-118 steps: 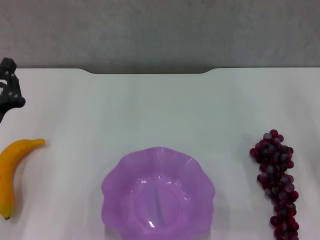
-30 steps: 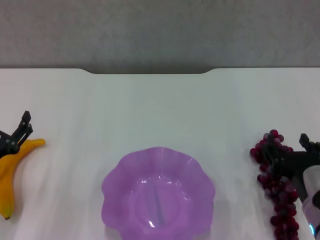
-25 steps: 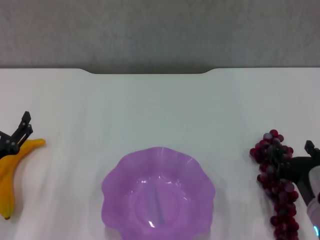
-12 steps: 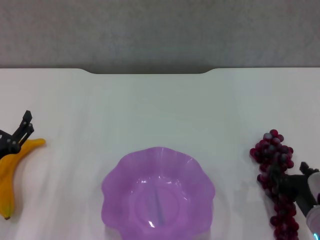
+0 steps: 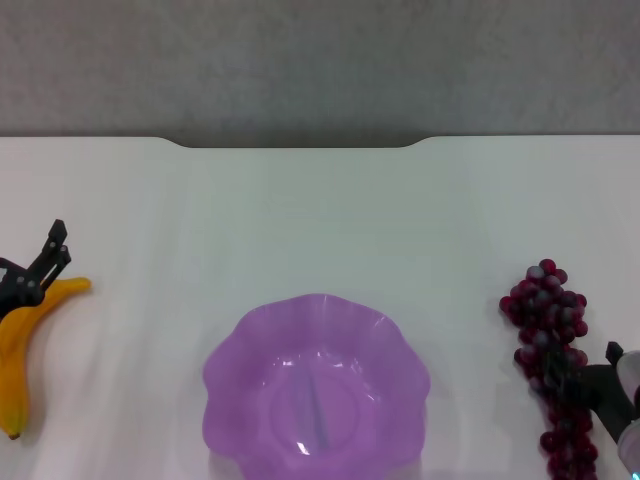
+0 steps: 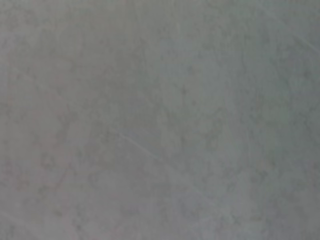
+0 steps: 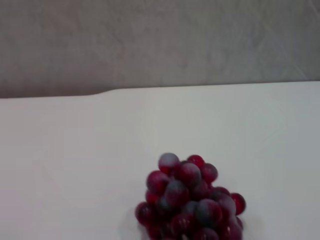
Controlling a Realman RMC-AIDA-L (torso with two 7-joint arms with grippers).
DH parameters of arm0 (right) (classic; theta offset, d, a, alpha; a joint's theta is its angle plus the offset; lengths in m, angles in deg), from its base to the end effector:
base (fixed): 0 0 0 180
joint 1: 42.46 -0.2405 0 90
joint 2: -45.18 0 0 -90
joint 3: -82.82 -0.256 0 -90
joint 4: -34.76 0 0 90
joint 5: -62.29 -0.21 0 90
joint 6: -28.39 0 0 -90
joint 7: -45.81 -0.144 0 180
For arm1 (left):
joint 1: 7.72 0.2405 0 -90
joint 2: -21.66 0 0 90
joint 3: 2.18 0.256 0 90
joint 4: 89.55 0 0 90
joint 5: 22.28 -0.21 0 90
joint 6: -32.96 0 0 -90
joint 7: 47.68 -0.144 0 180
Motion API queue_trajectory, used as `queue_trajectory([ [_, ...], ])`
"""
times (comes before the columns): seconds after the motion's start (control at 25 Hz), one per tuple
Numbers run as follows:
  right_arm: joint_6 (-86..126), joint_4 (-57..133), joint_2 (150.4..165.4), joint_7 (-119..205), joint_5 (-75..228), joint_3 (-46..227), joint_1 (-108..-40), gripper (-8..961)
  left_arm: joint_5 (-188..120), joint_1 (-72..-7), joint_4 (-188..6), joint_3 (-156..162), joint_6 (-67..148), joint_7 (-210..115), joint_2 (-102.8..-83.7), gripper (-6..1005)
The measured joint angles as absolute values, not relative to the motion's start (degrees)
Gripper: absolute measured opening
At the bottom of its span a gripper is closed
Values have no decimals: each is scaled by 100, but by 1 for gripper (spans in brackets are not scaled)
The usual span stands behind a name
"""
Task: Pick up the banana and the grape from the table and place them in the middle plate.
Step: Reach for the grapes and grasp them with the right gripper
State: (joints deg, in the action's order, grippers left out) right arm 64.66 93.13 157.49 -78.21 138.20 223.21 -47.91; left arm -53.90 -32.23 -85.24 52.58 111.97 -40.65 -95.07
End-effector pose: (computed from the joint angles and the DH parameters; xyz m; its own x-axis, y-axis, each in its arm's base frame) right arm 0.3296 0.2662 -0.0697 0.6258 -0.4877 -0.6087 -0.6791 0.0433 -0.7328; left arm -0.3548 0.3005 0.0134 0.8035 -0.1021 0.5865 0.5694 -0.1558 -0.8072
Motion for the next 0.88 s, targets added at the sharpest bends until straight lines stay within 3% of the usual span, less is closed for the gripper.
queue_trajectory([
  [0.88, 5690, 8935, 15792, -7738, 13808, 22324, -5204, 741, -5427, -3250, -8525, 5258, 11249, -4065, -9515, 904],
])
